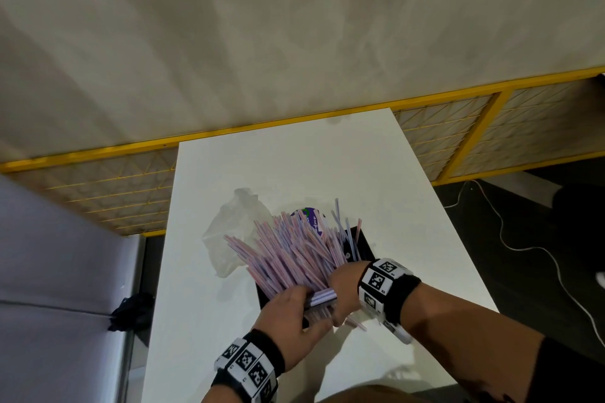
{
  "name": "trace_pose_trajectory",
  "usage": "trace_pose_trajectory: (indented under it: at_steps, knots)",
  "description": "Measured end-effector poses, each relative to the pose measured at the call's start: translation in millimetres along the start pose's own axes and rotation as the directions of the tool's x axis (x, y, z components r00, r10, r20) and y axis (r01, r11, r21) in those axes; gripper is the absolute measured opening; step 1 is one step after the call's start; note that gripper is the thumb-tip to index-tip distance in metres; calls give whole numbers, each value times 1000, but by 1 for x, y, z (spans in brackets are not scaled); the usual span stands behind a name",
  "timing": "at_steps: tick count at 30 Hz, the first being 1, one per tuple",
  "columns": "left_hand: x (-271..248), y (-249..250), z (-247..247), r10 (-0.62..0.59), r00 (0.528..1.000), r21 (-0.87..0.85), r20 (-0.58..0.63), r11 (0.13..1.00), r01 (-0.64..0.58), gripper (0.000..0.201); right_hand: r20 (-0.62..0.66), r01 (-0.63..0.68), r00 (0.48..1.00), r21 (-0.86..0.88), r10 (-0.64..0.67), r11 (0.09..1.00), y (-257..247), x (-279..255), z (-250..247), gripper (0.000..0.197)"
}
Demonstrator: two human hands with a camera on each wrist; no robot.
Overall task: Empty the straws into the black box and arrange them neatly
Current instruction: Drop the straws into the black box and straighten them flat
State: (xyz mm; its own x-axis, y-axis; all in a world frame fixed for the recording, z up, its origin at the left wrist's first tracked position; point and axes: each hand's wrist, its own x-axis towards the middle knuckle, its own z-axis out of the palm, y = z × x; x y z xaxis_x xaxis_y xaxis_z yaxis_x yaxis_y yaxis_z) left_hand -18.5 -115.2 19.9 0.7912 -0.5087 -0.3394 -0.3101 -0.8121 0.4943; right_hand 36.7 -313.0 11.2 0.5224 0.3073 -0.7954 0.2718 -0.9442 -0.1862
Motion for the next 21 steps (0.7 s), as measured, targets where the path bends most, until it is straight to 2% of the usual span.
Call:
trace_pose_trajectory:
  at_steps: [6, 10, 15, 19, 21]
  knots:
    - [0, 5, -8, 59, 998, -36, 11, 998, -59, 66, -4, 16, 1000, 53, -15, 998, 2, 1, 1, 51]
    - [0, 5, -11, 47, 999, -81, -14, 996, -48, 64, -150, 38, 988, 59, -29, 998, 2, -3, 8, 49]
    - [1, 3, -15, 57, 998, -136, -32, 989, -61, 60, -433, 86, 898, -1, -78, 996, 5, -15, 17, 54]
    - [-1, 0, -20, 21, 998, -217, -52, 976, -32, 58, -539, 117, 836, -14, -106, 993, 6, -33, 17, 57]
    - [-3, -2, -25, -8, 996, -223, -93, 975, -13, 45, -586, 128, 803, -3, -106, 992, 6, -43, 16, 52]
